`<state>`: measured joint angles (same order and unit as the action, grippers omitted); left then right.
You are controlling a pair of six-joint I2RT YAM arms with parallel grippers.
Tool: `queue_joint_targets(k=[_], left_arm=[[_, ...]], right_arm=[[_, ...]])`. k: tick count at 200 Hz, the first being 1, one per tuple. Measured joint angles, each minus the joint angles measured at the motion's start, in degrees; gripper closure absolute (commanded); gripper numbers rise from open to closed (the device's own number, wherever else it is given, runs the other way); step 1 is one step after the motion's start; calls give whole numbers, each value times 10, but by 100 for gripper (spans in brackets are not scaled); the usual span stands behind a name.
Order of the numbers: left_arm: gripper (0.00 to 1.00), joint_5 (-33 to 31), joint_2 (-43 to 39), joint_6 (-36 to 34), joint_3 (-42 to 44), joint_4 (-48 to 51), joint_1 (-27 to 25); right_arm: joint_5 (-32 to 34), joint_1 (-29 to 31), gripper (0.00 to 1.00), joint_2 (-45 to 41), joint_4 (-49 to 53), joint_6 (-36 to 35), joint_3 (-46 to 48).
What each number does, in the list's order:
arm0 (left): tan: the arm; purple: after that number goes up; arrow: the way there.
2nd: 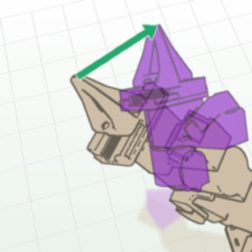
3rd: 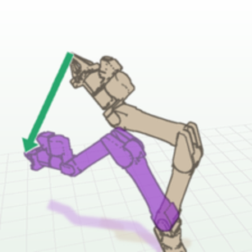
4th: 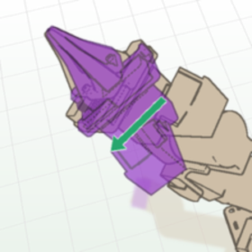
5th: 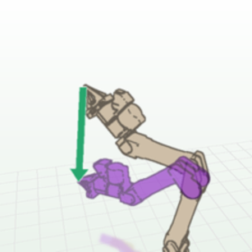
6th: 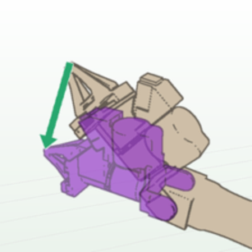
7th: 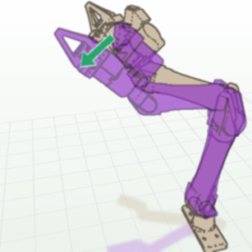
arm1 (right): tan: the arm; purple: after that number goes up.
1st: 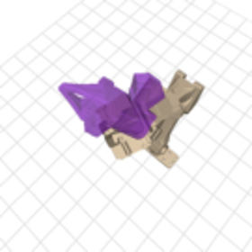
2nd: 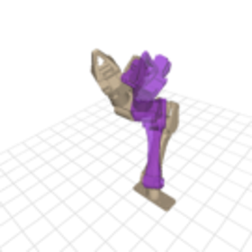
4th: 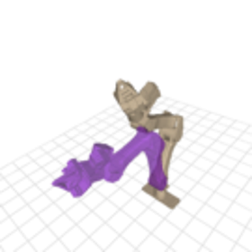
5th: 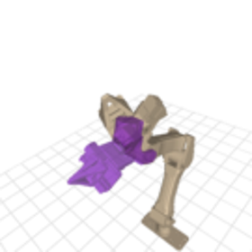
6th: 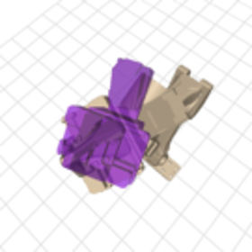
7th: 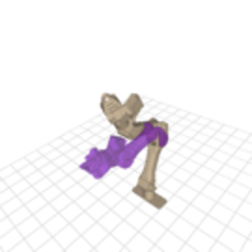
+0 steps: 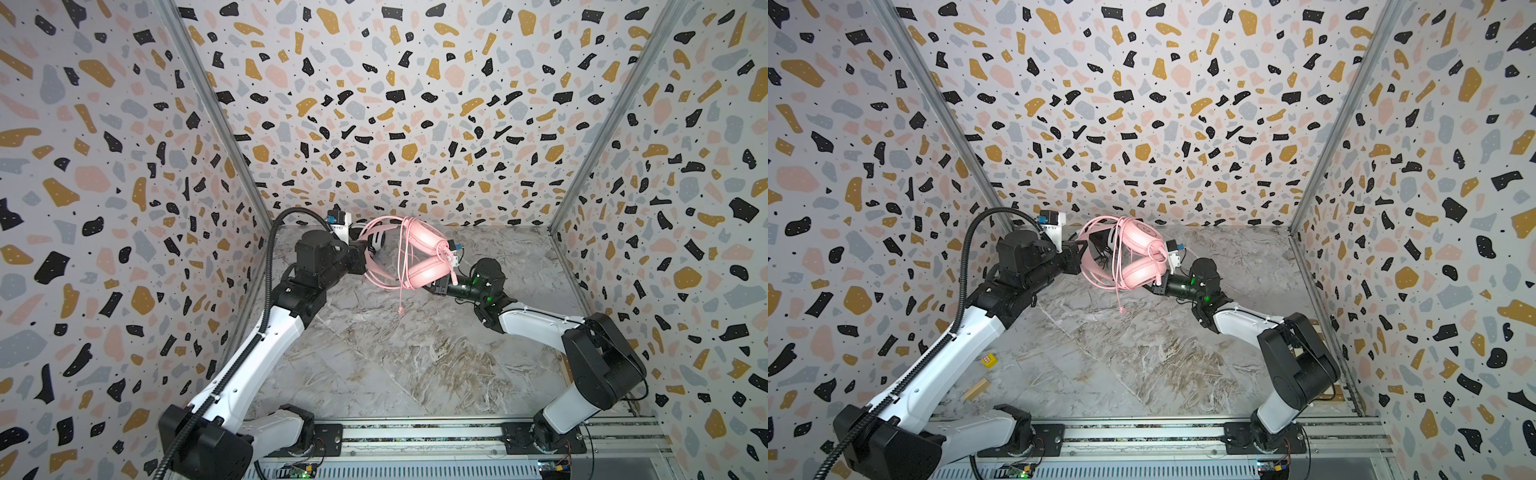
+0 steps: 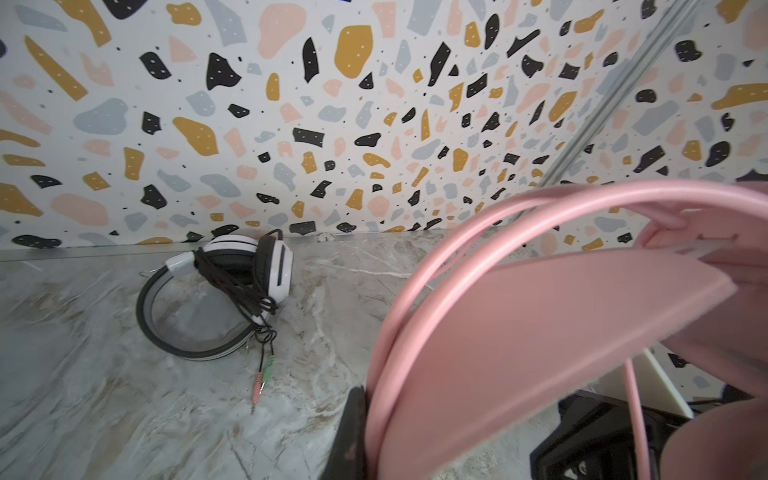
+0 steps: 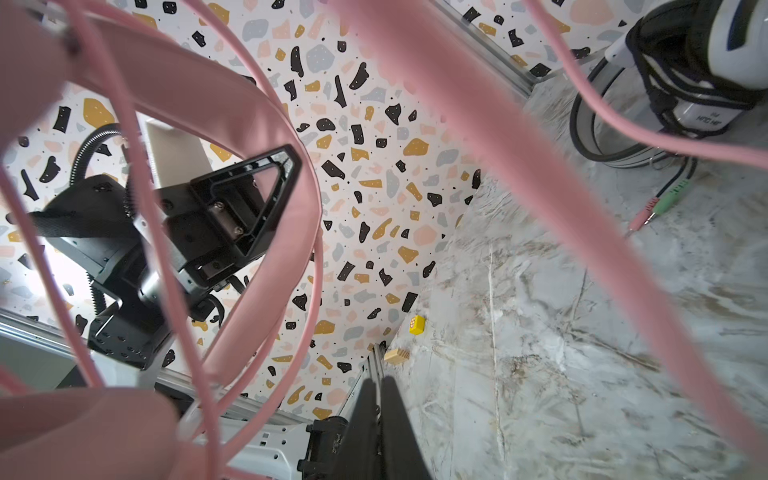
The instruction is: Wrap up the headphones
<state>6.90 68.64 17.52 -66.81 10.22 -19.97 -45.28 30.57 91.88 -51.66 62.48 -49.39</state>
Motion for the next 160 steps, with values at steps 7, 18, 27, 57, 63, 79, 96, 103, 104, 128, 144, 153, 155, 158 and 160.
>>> queue_joint_targets(k=[7, 18, 27, 57, 63, 79, 96, 103, 104, 128, 144, 153, 155, 158, 160], left_arm=[[100, -8, 3, -4, -8, 9, 1], [100, -21, 5, -9, -20, 20, 0], [100, -28, 5, -14, -30, 27, 0], [100, -45, 16, -22, -70, 52, 0], [100, -46, 22, -22, -82, 59, 0], [100, -49, 37, -21, -106, 68, 0], [100, -50, 46, -19, -121, 79, 0], [100, -50, 47, -19, -123, 83, 0], [100, -50, 47, -19, -123, 83, 0], [100, -49, 48, -17, -125, 96, 0], [100, -46, 51, -14, -127, 104, 0], [100, -44, 52, -12, -128, 106, 0], [100, -44, 53, -11, -128, 107, 0], [100, -43, 53, -9, -128, 108, 0], [100, -42, 54, -9, -128, 108, 0]], right_arm=[[3, -9, 89, -8, 2, -2, 8], [10, -26, 84, -29, 12, -14, 29], [13, -38, 79, -51, 25, -30, 49], [31, -41, 56, -137, 62, -134, 105], [33, -30, 51, -154, 66, -158, 115], [44, 9, 40, -186, 77, -222, 125], [66, 54, 29, -201, 82, -289, 123], [75, 71, 28, -202, 84, -309, 120], [76, 75, 27, -202, 85, -312, 120], [97, 105, 18, -175, 79, -362, 93], [113, 115, 16, -148, 60, -380, 78], [126, 122, 16, -134, 42, -387, 75], [129, 123, 16, -132, 40, -388, 75], [133, 125, 16, -127, 34, -391, 75], [137, 126, 16, -125, 31, -391, 75]])
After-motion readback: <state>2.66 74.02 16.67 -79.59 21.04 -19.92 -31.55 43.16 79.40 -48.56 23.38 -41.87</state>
